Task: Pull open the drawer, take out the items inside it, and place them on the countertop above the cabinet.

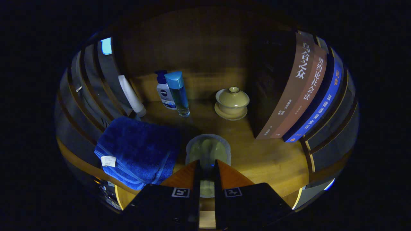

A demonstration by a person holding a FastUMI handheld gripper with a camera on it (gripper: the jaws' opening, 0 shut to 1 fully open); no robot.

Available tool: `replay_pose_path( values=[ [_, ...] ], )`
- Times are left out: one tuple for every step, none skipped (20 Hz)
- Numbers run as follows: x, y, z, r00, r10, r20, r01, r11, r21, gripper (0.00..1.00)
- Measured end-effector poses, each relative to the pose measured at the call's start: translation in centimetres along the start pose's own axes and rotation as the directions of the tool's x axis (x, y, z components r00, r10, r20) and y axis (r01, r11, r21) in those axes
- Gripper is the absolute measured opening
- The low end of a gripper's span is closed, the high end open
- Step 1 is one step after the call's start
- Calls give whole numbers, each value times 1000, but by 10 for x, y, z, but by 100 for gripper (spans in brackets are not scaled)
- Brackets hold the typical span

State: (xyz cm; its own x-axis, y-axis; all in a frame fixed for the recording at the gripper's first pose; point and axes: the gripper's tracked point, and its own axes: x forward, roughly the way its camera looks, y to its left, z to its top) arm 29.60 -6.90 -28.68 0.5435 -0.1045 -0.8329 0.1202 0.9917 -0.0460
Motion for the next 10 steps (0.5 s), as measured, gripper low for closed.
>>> replay_pose_path(
  values=[
    [-1, -1, 1, 1000, -4, 8, 4, 1000, 0, 43],
    [-4, 0, 2, 1000, -4, 16, 4, 1000, -4, 62],
    [-6, -1, 6, 1000, -4, 22, 4, 1000, -6, 81],
    [-4, -2, 5, 1000, -2, 29, 2, 1000, -4, 100],
    [-8, -2, 6, 999, 0, 36, 0, 1000, 2, 98],
    [-11, 0, 7, 999, 7, 44, -7, 1000, 9, 97],
    [-14, 0, 7, 999, 12, 53, -12, 1000, 14, 99],
    [-18, 1, 6, 998, 17, 65, -18, 1000, 18, 100],
    [-23, 3, 6, 997, 22, 79, -24, 1000, 20, 100],
    [-31, 5, 3, 995, 32, 99, -34, 999, 25, 100]
  ],
)
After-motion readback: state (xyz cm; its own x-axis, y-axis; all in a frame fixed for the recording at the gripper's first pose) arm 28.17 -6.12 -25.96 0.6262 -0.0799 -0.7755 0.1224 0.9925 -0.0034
